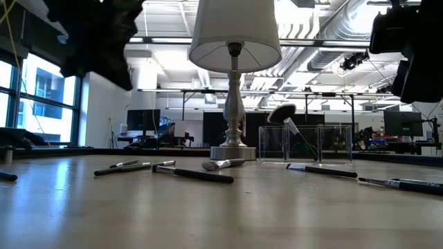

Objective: Put items in baskets/containers
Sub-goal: Put the black lash brush into the transparent organizer

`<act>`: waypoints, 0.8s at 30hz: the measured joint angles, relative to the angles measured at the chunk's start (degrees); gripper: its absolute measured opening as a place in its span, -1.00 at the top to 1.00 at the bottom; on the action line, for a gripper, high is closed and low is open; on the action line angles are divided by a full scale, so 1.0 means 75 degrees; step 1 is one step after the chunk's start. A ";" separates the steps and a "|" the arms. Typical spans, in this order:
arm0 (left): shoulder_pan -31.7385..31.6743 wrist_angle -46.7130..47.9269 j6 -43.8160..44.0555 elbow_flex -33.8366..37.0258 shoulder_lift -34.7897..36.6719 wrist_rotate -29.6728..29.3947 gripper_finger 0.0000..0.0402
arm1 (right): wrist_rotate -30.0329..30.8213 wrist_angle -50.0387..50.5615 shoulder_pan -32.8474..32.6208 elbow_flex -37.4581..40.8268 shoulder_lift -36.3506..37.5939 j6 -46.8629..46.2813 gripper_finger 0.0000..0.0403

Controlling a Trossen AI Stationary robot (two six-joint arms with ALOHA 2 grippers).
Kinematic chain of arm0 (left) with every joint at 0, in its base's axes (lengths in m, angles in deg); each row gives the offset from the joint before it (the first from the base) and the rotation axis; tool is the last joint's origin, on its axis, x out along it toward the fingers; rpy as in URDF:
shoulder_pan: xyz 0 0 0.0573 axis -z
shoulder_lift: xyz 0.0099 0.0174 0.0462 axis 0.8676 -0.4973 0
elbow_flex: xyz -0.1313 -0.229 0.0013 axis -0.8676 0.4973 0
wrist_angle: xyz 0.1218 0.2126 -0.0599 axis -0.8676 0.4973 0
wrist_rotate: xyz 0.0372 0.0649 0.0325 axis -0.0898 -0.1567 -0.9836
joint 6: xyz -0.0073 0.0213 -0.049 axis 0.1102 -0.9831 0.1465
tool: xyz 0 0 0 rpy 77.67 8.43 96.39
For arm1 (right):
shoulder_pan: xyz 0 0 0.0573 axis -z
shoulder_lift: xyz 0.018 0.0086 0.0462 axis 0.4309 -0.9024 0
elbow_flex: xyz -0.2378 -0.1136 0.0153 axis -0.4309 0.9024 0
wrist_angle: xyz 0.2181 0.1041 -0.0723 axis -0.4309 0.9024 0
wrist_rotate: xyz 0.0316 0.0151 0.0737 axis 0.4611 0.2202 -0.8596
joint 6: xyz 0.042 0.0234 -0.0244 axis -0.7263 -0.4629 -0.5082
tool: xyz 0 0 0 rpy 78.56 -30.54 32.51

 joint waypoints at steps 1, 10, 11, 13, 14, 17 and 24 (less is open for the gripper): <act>0.0057 0.0254 0.0409 -0.0089 -0.0144 0.0094 1.00 | -0.0034 0.0005 0.0000 0.0000 0.0000 0.0087 1.00; 0.0137 0.0398 0.1325 -0.0143 -0.0737 0.1161 1.00 | -0.0098 0.0019 0.0000 0.0000 0.0000 0.0372 1.00; 0.0137 0.0300 0.1330 -0.0143 -0.0779 0.1160 1.00 | -0.0101 0.0015 0.0000 0.0000 0.0000 0.0413 1.00; 0.0135 0.0253 0.1302 -0.0143 -0.0793 0.1169 1.00 | -0.0110 0.0016 -0.0003 0.0000 0.0000 0.0494 1.00; 0.0135 0.0210 0.1292 -0.0143 -0.0789 0.1186 1.00 | -0.0123 0.0014 -0.0003 -0.0003 0.0000 0.0498 1.00; 0.0134 0.0114 0.1304 -0.0143 -0.0789 0.1306 1.00 | -0.0158 -0.0014 -0.0003 -0.0003 -0.0003 0.0501 1.00; 0.0134 -0.0332 0.1354 -0.0143 -0.0789 0.1297 1.00 | -0.0262 -0.0044 -0.0003 -0.0003 -0.0003 0.0498 1.00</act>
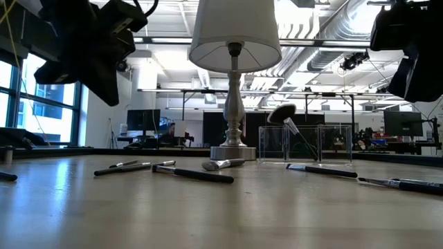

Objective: Put items in baskets/containers
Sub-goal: Put the black lash brush into the transparent organizer

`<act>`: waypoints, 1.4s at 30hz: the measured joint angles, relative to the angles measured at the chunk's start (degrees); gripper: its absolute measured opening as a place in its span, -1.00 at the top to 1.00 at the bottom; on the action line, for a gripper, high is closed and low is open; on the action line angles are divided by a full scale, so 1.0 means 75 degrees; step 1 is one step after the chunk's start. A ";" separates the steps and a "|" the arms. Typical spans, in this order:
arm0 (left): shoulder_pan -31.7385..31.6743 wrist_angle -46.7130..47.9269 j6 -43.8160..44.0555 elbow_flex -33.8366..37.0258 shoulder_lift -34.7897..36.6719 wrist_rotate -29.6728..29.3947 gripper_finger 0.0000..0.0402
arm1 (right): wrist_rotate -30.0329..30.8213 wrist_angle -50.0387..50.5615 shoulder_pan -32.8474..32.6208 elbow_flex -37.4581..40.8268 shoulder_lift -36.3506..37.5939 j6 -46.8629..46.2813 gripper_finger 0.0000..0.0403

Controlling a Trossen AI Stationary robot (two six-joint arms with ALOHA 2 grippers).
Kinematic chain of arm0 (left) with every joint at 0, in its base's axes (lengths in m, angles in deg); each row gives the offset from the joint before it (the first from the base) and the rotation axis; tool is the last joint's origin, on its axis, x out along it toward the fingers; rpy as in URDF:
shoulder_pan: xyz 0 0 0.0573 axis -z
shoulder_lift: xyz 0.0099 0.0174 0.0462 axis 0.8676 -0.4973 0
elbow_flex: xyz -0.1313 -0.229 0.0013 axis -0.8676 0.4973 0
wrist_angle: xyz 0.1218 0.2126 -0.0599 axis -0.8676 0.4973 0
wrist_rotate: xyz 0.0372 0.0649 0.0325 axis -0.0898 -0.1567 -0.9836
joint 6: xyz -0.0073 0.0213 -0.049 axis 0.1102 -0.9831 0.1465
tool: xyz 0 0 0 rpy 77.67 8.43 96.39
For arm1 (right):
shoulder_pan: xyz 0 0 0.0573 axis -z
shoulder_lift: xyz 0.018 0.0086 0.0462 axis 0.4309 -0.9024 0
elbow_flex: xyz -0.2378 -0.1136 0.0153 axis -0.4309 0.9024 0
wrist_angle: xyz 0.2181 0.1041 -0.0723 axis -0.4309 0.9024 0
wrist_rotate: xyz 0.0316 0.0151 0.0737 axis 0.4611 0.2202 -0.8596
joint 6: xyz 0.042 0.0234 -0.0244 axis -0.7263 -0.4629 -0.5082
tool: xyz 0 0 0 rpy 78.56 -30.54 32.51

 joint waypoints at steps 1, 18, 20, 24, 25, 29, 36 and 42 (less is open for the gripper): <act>0.0000 -0.0041 0.0000 0.0000 0.0000 -0.0015 1.00 | -0.0028 0.0000 0.0000 0.0000 0.0000 0.0000 1.00; 0.0003 -0.0349 0.0435 0.0003 0.0003 -0.0099 1.00 | -0.0047 -0.0166 0.0000 -0.0003 0.0000 -0.0006 1.00; 0.0002 -0.0332 0.0494 0.0003 0.0001 -0.0094 1.00 | -0.0047 -0.0163 0.0000 -0.0001 0.0000 -0.0007 1.00; 0.0001 -0.0297 0.0509 0.0003 0.0001 -0.0128 1.00 | -0.0047 -0.0166 0.0000 -0.0003 0.0000 -0.0012 1.00; 0.0003 -0.0299 0.0519 0.0003 0.0003 -0.0128 1.00 | -0.0044 -0.0166 -0.0001 -0.0003 0.0000 -0.0012 1.00; 0.0001 -0.0150 0.1370 0.0003 0.0003 0.0203 1.00 | -0.0044 -0.0166 0.0000 -0.0003 0.0000 -0.0023 1.00; 0.0691 0.1084 0.3456 0.0006 0.0003 0.0982 1.00 | -0.0044 -0.0163 -0.0003 -0.0003 -0.0002 -0.0140 1.00; 0.1319 0.2081 0.4995 0.0006 0.0003 0.1679 1.00 | -0.0012 -0.0162 -0.0003 -0.0003 -0.0003 -0.0017 1.00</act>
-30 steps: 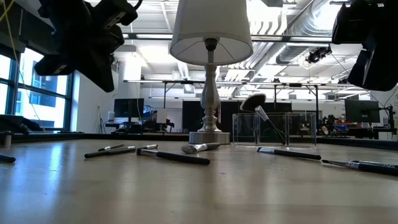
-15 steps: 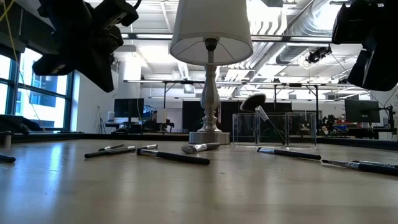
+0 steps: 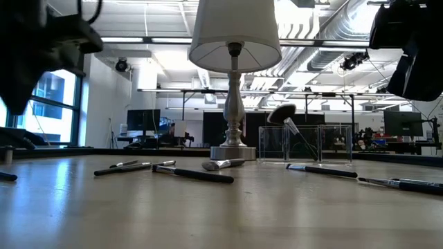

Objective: Put items in baskets/containers
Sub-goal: Put the black lash brush into the transparent organizer

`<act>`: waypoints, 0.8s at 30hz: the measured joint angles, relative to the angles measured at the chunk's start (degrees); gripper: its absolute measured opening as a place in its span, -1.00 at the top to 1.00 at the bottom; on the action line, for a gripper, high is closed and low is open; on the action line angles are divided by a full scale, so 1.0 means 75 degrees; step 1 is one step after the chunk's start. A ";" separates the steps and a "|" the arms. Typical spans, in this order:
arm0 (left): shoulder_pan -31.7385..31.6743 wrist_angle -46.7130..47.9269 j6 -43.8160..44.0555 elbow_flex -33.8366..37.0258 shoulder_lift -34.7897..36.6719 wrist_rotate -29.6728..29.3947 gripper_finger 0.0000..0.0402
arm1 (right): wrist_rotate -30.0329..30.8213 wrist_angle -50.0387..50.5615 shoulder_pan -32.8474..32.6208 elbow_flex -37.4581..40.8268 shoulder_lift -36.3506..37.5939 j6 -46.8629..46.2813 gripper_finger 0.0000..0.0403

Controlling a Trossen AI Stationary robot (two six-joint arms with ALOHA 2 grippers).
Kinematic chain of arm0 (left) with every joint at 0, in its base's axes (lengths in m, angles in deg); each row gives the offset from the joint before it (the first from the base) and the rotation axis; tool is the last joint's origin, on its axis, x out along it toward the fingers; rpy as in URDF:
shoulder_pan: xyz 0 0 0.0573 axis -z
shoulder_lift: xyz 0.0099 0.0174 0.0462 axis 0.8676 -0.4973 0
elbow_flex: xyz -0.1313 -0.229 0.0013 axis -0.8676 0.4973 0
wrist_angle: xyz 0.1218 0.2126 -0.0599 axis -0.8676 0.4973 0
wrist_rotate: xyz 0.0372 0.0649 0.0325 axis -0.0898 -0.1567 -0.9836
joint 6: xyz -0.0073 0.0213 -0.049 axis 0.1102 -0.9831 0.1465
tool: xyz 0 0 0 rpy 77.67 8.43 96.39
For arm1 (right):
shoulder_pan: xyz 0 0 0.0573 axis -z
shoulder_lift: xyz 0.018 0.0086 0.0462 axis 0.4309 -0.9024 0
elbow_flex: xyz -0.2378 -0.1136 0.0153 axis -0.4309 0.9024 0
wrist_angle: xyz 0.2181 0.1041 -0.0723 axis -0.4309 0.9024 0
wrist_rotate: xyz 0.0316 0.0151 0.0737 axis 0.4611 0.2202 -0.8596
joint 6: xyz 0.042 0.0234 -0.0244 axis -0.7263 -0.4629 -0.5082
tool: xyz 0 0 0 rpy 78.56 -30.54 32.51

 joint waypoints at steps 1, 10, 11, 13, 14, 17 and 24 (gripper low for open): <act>0.0054 0.0096 0.0176 0.0000 0.0000 0.0000 1.00 | 0.0002 0.0003 0.0001 0.0000 0.0000 0.0013 1.00; 0.0403 0.0480 0.0866 0.0000 -0.0002 0.0012 0.91 | 0.0123 0.0017 0.0003 0.0000 0.0000 0.0218 1.00; 0.0400 0.0460 0.0866 0.0000 -0.0037 0.0018 0.87 | 0.0157 0.0017 0.0003 0.0000 0.0000 0.0219 1.00; 0.0383 0.0481 0.0866 0.0000 -0.0113 0.0020 0.77 | 0.0173 0.0019 0.0003 0.0000 0.0000 0.0221 1.00; 0.0384 0.0487 0.0866 0.0000 -0.0139 0.0031 0.71 | 0.0172 0.0022 0.0003 0.0000 0.0000 0.0232 1.00; 0.0385 0.0487 0.0907 0.0000 -0.0277 0.0040 0.55 | 0.0172 0.0022 0.0003 0.0000 0.0000 0.0301 1.00; 0.0383 0.0490 0.1560 0.0000 -0.1065 0.0184 0.38 | 0.0172 0.0025 0.0003 0.0000 0.0000 0.0337 1.00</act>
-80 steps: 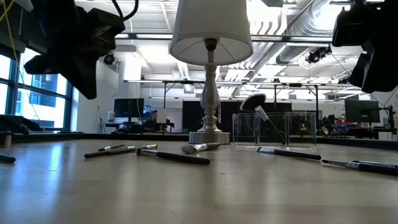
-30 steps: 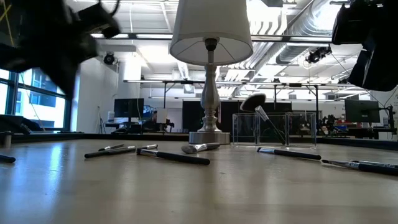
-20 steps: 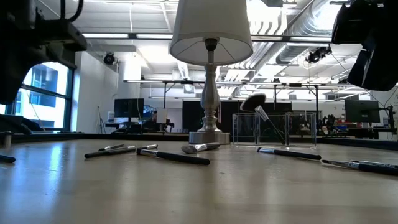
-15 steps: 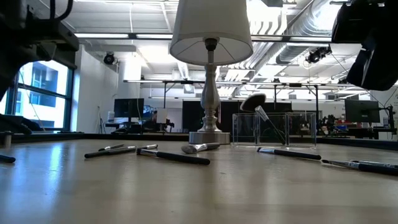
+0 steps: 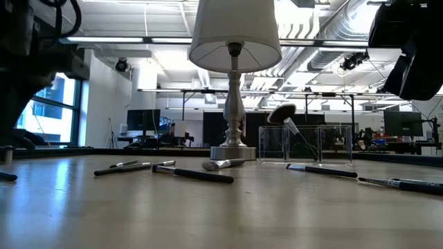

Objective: Put items in baskets/containers
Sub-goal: Put the black lash brush into the transparent organizer

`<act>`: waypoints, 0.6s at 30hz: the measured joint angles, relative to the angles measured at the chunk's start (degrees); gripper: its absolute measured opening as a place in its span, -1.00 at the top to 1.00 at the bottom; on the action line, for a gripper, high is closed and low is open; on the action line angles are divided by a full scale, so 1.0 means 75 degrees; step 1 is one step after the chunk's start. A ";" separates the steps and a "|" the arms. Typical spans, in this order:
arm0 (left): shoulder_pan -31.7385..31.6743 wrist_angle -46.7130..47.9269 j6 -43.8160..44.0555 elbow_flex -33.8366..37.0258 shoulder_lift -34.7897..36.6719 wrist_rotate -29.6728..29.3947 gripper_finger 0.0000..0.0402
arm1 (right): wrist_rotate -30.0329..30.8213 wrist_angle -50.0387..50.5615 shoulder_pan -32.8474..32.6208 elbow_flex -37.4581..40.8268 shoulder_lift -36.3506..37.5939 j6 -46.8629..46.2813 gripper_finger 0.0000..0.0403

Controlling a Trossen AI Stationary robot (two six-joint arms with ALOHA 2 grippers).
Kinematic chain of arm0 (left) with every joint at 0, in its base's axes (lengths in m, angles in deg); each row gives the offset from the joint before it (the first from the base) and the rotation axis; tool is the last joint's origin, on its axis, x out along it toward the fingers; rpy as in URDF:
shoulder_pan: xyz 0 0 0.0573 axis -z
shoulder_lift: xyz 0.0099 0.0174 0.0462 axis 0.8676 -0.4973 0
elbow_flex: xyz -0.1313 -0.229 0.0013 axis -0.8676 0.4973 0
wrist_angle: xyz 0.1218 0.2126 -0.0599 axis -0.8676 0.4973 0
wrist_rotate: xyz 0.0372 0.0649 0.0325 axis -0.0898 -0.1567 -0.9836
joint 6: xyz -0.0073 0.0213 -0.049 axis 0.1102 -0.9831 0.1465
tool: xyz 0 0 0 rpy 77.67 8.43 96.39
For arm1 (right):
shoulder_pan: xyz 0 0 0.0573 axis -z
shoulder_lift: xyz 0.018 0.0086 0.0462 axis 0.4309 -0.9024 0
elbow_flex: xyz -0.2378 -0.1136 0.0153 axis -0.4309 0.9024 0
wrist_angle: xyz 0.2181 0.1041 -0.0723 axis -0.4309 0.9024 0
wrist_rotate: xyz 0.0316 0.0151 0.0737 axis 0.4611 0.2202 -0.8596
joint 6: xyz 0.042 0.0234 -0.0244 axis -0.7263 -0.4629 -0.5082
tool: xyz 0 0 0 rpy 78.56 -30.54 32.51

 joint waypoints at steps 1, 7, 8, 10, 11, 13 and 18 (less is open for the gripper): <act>0.0000 0.0026 0.0072 0.0000 -0.0119 0.0103 0.38 | 0.0000 0.0000 0.0000 0.0000 0.0000 0.0000 1.00; 0.0000 0.0091 0.0509 0.0006 -0.0693 0.0731 0.39 | 0.0000 0.0000 0.0000 0.0000 0.0000 -0.0003 1.00; 0.0000 0.0082 0.0523 0.0006 -0.0758 0.0734 0.39 | 0.0000 0.0000 0.0000 0.0000 0.0000 -0.0003 1.00; 0.0000 0.0062 0.0527 0.0006 -0.0878 0.0734 0.39 | 0.0000 0.0000 0.0000 0.0000 0.0000 -0.0043 1.00; -0.0001 0.0055 0.0529 0.0006 -0.0920 0.0732 0.39 | 0.0002 0.0000 0.0000 0.0000 0.0000 -0.0066 1.00; -0.0003 0.0019 0.0562 0.0006 -0.0993 0.0664 0.39 | -0.0001 -0.0004 0.0000 0.0000 0.0000 -0.0072 1.00; -0.0003 -0.0308 0.0587 0.0006 -0.0984 0.0410 0.39 | -0.0003 -0.0017 0.0000 0.0000 0.0000 -0.0131 1.00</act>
